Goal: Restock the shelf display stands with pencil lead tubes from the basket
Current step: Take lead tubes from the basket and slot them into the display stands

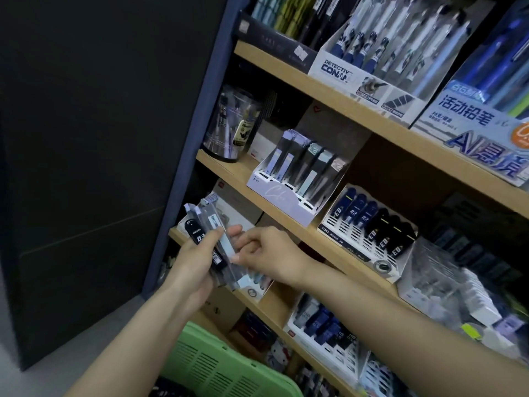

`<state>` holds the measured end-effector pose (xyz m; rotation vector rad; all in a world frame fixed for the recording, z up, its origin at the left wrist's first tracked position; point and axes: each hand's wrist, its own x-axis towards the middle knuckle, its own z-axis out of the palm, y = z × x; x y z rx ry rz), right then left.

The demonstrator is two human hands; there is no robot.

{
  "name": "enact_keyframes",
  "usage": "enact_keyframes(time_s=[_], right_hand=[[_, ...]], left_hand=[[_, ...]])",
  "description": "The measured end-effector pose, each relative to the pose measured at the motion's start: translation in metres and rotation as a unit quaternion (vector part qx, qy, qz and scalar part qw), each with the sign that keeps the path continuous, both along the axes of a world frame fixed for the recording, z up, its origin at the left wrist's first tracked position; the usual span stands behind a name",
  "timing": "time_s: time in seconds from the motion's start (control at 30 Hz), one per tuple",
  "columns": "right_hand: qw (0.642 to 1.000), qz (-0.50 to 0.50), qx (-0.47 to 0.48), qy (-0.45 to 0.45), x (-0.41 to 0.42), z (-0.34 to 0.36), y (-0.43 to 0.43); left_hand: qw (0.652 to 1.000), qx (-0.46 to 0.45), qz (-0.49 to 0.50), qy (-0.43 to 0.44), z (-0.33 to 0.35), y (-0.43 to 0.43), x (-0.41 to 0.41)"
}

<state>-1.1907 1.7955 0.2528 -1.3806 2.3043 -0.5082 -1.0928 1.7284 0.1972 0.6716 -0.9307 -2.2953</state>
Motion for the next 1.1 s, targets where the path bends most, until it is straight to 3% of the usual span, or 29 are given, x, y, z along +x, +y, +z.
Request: enact_keyframes(time_s=[0.1,0.2,0.3,0.5,0.57,0.63,0.73,0.9,1.0,1.1], right_hand=[[1.000,0.003,-0.014,-0.006,0.000,-0.001,0.003],[0.997,-0.025,-0.055,-0.038,-0.002,0.005,0.009],[0.996,-0.020,-0.079,0.023,-0.014,0.019,0.016],[0.995,-0.014,-0.093,0.032,-0.025,0.045,0.023],[0.982,-0.053,-0.181,-0.013,-0.026,0.050,0.021],[0.952,-0.100,-0.264,-0.117,-0.022,0.052,0.018],[0.931,-0.128,-0.289,-0.183,-0.014,0.040,0.015],[0.951,-0.119,-0.257,-0.126,-0.013,0.035,0.011],[0.940,-0.121,-0.320,-0.017,-0.032,0.064,0.004],[0.936,-0.152,-0.306,0.079,-0.056,0.090,-0.005]], left_hand=[[1.000,-0.026,-0.008,0.011,0.003,0.005,0.002],[0.999,-0.010,0.045,0.022,0.005,0.000,0.003],[0.997,0.014,0.075,0.007,0.005,-0.007,0.006],[0.998,-0.026,0.028,-0.054,0.004,-0.004,0.007],[0.998,-0.029,0.023,-0.052,0.003,-0.001,0.004],[0.999,-0.028,0.012,-0.038,0.004,0.002,0.001],[0.999,-0.030,0.000,-0.025,0.004,0.005,-0.001],[0.999,-0.042,-0.004,-0.030,0.001,0.003,-0.004],[0.998,-0.050,0.003,-0.038,-0.004,-0.001,-0.007],[0.998,-0.049,0.013,-0.038,-0.009,-0.005,-0.011]])
